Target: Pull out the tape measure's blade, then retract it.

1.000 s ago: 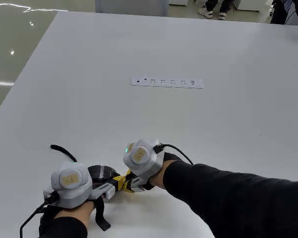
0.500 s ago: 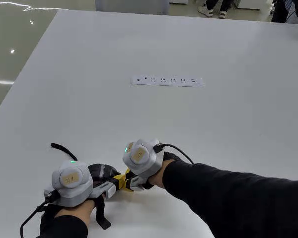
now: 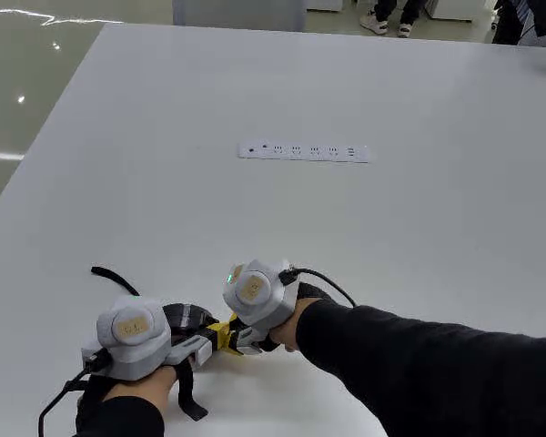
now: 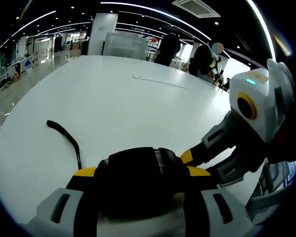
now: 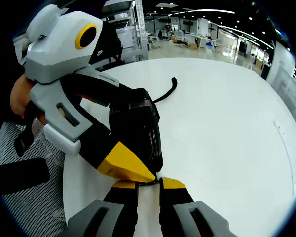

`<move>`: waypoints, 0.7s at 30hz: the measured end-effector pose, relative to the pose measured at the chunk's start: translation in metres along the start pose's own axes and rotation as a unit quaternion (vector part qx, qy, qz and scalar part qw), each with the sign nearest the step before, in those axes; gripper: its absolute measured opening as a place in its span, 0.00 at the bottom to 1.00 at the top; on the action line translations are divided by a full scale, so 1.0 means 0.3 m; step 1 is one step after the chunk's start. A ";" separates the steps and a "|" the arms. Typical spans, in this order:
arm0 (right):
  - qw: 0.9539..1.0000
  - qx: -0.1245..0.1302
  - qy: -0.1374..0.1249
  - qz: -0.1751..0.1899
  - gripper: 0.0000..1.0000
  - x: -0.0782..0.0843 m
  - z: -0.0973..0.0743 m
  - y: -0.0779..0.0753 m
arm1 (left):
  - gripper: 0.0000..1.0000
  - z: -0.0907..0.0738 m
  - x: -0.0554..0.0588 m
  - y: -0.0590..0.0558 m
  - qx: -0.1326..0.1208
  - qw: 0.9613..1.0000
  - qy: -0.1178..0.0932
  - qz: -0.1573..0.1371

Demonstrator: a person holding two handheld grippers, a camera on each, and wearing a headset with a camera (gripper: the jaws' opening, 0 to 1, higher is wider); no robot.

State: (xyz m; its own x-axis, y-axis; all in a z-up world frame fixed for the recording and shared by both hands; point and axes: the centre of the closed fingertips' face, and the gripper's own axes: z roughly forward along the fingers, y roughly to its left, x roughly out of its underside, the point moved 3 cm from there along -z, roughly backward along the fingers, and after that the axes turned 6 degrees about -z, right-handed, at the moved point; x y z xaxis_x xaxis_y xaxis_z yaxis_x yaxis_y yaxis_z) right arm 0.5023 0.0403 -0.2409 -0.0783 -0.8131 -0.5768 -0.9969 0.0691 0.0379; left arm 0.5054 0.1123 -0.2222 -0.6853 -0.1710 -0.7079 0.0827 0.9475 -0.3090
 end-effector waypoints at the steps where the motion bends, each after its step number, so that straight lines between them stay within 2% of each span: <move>1: 1.000 0.001 -0.001 0.000 0.13 0.001 -0.004 0.000 | 0.65 0.000 -0.001 0.001 0.001 1.000 0.000 0.000; 10: 1.000 0.009 -0.010 0.003 0.13 0.008 -0.038 0.001 | 0.61 -0.029 -0.028 -0.002 0.019 1.000 -0.004 0.000; 14: 1.000 0.017 -0.017 0.000 0.13 0.007 -0.063 0.001 | 0.60 -0.040 -0.056 -0.006 0.028 0.999 -0.009 0.019; 19: 0.999 0.035 -0.036 0.010 0.12 0.013 -0.111 -0.010 | 0.62 -0.045 -0.079 0.007 0.038 0.999 -0.006 0.026; 20: 0.998 0.038 -0.039 0.014 0.12 0.015 -0.119 -0.011 | 0.63 -0.047 -0.080 0.009 0.042 0.999 -0.003 0.029; 21: 0.998 0.042 -0.042 0.018 0.13 0.022 -0.132 -0.014 | 0.62 -0.048 -0.077 -0.004 0.065 0.998 0.006 0.021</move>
State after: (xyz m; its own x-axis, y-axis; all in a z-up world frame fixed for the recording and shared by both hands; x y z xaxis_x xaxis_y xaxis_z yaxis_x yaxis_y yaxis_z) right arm 0.5055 0.0117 -0.2125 -0.1087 -0.7576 -0.6436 -0.9890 0.1475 -0.0065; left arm 0.5107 0.1190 -0.1963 -0.6877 -0.1283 -0.7145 0.2038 0.9106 -0.3597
